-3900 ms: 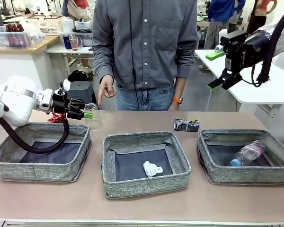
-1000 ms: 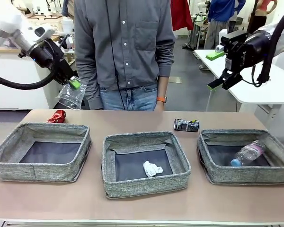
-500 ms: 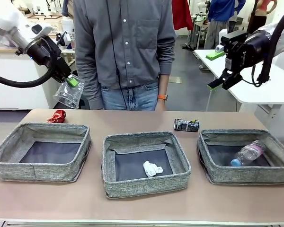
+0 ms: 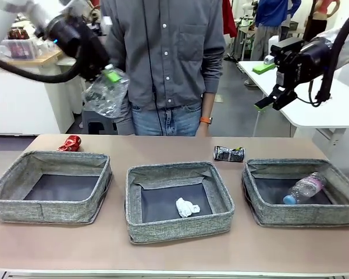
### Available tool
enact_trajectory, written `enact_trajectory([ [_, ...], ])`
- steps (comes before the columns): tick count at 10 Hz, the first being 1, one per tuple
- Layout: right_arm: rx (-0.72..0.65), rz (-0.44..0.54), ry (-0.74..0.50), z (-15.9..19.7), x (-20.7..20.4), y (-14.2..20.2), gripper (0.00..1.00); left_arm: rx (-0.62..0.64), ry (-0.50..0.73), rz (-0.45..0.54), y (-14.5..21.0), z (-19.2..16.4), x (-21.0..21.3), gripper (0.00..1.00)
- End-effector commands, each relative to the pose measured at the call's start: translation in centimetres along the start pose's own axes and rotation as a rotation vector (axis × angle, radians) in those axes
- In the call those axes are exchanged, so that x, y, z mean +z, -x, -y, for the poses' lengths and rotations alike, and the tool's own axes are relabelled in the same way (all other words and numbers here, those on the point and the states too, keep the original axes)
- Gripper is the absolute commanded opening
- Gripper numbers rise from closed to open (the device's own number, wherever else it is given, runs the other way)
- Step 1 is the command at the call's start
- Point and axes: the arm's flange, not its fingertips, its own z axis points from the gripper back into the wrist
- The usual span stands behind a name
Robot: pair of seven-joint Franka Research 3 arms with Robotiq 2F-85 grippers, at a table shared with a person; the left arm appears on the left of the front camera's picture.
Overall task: Sort the waste into the appropriate baskets.
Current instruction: Pick up the waste item pointed out by the person.
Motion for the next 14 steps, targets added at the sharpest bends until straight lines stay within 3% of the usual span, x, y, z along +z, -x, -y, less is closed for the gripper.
enact_trajectory([
  [1, 0.026, 0.009, -0.016, 0.0, -0.2, 0.2, 1.0, 0.201, -0.041, -0.103, -2.1, 2.8, -2.3, 0.35],
  [4, 0.026, 0.009, -0.016, 0.0, -0.2, 0.2, 1.0, 0.428, -0.266, -0.255, -4.6, 10.2, -6.4, 0.35],
  [7, 0.026, 0.009, -0.016, 0.0, -0.2, 0.2, 1.0, 0.616, -0.511, -0.33, -7.6, 16.9, -6.5, 0.35],
  [10, 0.026, 0.009, -0.016, 0.0, -0.2, 0.2, 1.0, 0.726, -0.538, -0.439, -10.3, 20.1, -6.1, 0.35],
  [12, 0.026, 0.009, -0.016, 0.0, -0.2, 0.2, 1.0, 0.772, -0.53, -0.412, -11.7, 21.1, -5.4, 0.35],
  [14, 0.026, 0.009, -0.016, 0.0, -0.2, 0.2, 1.0, 0.714, -0.511, -0.358, -12.9, 21.7, -4.8, 0.35],
])
